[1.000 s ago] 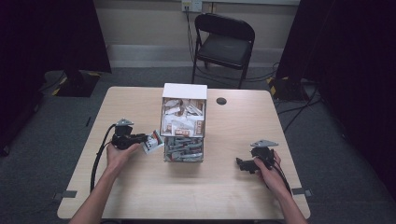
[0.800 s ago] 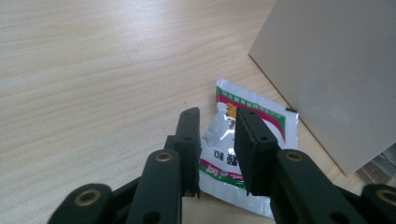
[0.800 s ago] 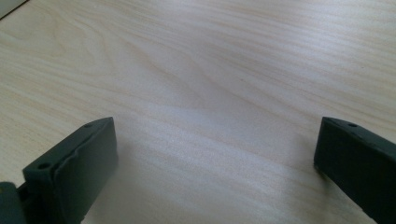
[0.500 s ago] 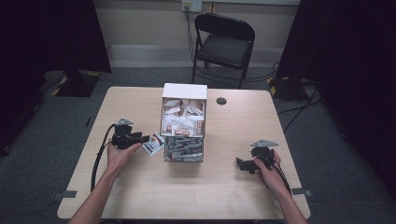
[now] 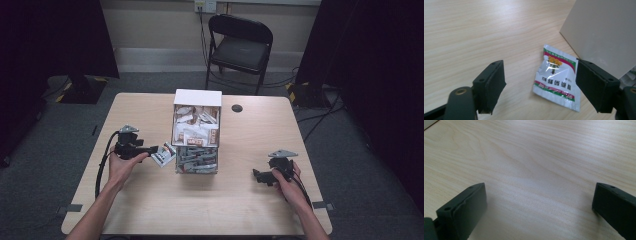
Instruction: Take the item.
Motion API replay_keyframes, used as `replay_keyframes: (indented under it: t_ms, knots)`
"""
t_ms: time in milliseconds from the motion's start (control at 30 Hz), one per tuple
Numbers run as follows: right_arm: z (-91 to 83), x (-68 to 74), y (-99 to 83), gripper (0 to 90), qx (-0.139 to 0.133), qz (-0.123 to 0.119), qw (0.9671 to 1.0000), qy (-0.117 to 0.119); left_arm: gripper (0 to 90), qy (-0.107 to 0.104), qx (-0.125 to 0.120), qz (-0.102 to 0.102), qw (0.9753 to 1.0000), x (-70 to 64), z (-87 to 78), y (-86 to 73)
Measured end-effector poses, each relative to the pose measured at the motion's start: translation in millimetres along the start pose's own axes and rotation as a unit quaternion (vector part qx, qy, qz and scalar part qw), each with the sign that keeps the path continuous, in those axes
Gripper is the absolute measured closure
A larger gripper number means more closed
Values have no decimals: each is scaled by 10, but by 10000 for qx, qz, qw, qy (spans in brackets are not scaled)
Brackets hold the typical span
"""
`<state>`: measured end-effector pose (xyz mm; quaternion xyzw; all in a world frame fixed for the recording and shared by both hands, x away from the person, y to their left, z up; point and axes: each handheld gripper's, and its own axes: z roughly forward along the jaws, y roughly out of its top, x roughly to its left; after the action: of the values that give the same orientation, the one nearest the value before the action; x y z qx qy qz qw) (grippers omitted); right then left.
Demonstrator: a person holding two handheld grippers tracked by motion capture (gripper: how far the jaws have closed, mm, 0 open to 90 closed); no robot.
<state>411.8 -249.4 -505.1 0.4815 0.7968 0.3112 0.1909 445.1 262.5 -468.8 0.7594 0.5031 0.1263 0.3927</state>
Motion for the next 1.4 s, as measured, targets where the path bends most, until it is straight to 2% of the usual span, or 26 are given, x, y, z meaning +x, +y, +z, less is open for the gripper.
replay_keyframes:
  t_ms: [100, 233, 300, 367, 533, 800, 833, 867, 900, 1000, 1167, 1233, 1267, 1300, 1400]
  knots:
    - [0, 0, 0, 0, 0, -1, 10000, -1, 188, 48, -93, 23, 9999, 20, -114, 8]
    - [0, 0, 0, 0, 1, -1, 10000, -1, 188, 123, -72, 72, 9999, 25, -211, 9]
    - [0, 1, 0, 0, 3, 6, 10000, 0, 187, 23, -123, 50, 9999, 37, -265, -2]
    - [0, 0, 0, 0, 0, -1, 10000, -1, 187, 18, -157, 76, 9998, 35, -289, -9]
    - [0, 1, 0, 0, 2, 3, 10000, 0, 192, 174, -94, 151, 9997, 55, -436, -63]
    - [0, 0, 0, 0, 0, 0, 10000, -1, 205, 162, -124, -82, 9998, 172, -572, -139]
    - [0, 0, 0, 0, 0, -1, 10000, -1, 205, 293, -124, -99, 9994, 192, -587, -159]
    - [0, 0, 0, 0, 1, -1, 10000, 0, 209, 333, -101, -139, 9993, 212, -593, -179]
    - [0, 0, 0, 0, -1, -2, 10000, 0, 211, 416, 4, -208, 9989, 246, -598, -219]
    - [0, 1, 0, 0, 2, 3, 10000, -1, 211, 480, 55, -244, 9985, 288, -616, -298]
    - [0, 0, 0, 0, 0, -1, 10000, 0, 211, 588, 202, -97, 9980, 292, -659, -385]
    - [0, 0, 0, 0, 1, -1, 10000, -1, 211, 607, 218, -102, 9979, 293, -678, -431]
    - [0, 0, 0, 0, 1, -1, 10000, -1, 211, 649, 254, -75, 9975, 294, -687, -453]
    - [0, 0, 0, 0, 1, -1, 10000, -1, 211, 818, 338, -50, 9961, 295, -691, -501]
    - [0, 0, 0, 0, 0, -1, 10000, -1, 211, 908, 434, -85, 9949, 302, -682, -549]
